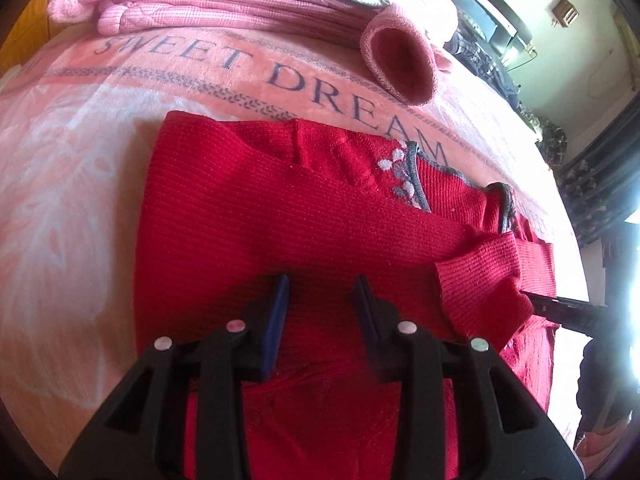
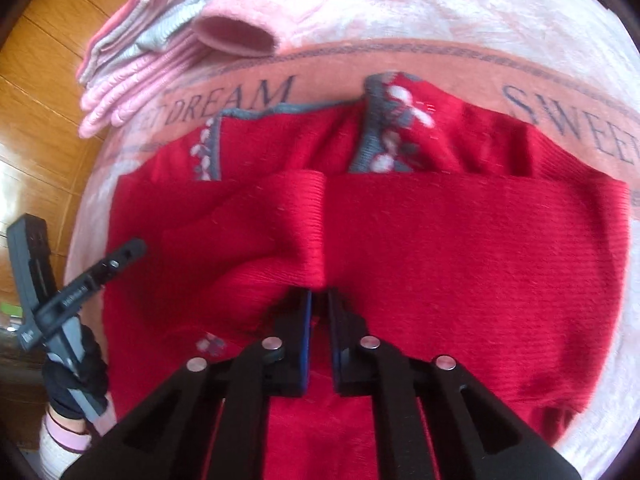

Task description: Fold small clothes

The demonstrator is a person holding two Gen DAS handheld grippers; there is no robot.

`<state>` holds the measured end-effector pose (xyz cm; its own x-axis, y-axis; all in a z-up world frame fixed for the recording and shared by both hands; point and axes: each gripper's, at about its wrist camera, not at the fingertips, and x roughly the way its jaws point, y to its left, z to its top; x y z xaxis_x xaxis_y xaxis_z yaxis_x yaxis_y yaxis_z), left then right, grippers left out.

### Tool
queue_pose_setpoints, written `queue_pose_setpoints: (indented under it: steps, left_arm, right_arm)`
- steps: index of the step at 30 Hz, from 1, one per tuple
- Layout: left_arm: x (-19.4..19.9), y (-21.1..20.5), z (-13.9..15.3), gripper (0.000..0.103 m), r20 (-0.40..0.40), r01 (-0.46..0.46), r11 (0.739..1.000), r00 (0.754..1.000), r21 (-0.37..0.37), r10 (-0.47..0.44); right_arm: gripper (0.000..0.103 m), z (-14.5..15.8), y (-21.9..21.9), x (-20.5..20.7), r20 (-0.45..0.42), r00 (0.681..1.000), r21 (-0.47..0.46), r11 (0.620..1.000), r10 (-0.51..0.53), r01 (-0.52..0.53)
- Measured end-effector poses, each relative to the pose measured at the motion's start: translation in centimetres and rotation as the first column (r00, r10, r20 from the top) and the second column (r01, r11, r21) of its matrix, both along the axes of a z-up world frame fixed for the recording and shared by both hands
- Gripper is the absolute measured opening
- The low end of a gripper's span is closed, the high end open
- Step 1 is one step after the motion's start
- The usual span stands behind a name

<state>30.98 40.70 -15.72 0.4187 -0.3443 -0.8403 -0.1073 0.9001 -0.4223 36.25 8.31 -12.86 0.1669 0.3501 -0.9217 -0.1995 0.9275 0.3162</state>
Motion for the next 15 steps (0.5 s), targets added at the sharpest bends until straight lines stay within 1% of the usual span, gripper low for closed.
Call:
queue_pose_setpoints:
  steps: [1,2,3,4,5,6,8,10,12,13,14,15]
  left_arm:
    - [-0.1,0.1,0.0,0.034,0.003,0.000,1.000,1.000,-0.006,0.000]
    - [-0.2,0.1,-0.1,0.034,0.005,0.000,1.000,1.000,-0.011,0.000]
    - [-0.1,0.1,-0.1,0.034,0.006,0.002,1.000,1.000,-0.012,-0.002]
    - [-0.1,0.1,0.0,0.034,0.005,0.004,1.000,1.000,-0.012,-0.004]
    - [0.0,0.1,0.0,0.034,0.003,0.006,1.000,1.000,-0.013,-0.006]
    - [0.1,0.1,0.0,0.034,-0.001,0.009,1.000,1.000,-0.015,-0.009]
    - [0.2,0.3,0.0,0.034,-0.009,0.015,1.000,1.000,-0.026,-0.015]
    - [0.4,0.6,-0.1,0.034,-0.020,0.013,0.999,1.000,-0.051,-0.014]
    - [0.6,1.0,-0.2,0.034,-0.032,0.009,0.997,0.999,-0.078,-0.012]
    - [0.6,1.2,-0.3,0.034,-0.038,0.004,0.996,0.999,-0.094,-0.008]
    - [0.7,1.3,-0.4,0.034,-0.043,0.001,0.994,0.999,-0.106,-0.006]
    - [0.7,1.4,-0.4,0.034,-0.046,0.000,0.994,0.999,-0.111,-0.006]
  right_arm:
    - [0.008,0.1,-0.1,0.0,-0.004,1.000,-0.014,1.000,0.003,-0.003]
    - [0.008,0.5,-0.2,-0.2,0.001,1.000,-0.049,0.999,-0.005,0.006]
    - [0.014,1.3,0.0,-0.5,0.035,0.999,-0.084,0.996,-0.004,0.007]
    - [0.017,2.2,0.3,-0.8,0.074,0.997,-0.116,0.993,0.009,0.000]
    - [0.018,3.3,0.9,-1.3,0.117,0.993,-0.143,0.989,0.035,-0.018]
    - [0.021,4.3,1.6,-1.7,0.141,0.988,-0.154,0.987,0.062,-0.040]
    - [0.026,6.0,3.6,-2.3,0.167,0.979,-0.130,0.987,0.116,-0.094]
    - [0.034,6.8,6.4,-2.7,0.153,0.971,-0.086,0.981,0.186,-0.174]
    - [0.037,6.1,9.5,-2.8,0.107,0.962,-0.062,0.968,0.250,-0.244]
    - [0.037,5.6,10.9,-2.8,0.096,0.957,-0.075,0.961,0.273,-0.267]
    - [0.037,5.0,12.1,-2.9,0.089,0.952,-0.108,0.953,0.293,-0.283]
    - [0.042,4.2,13.2,-2.9,0.080,0.948,-0.149,0.944,0.308,-0.294]
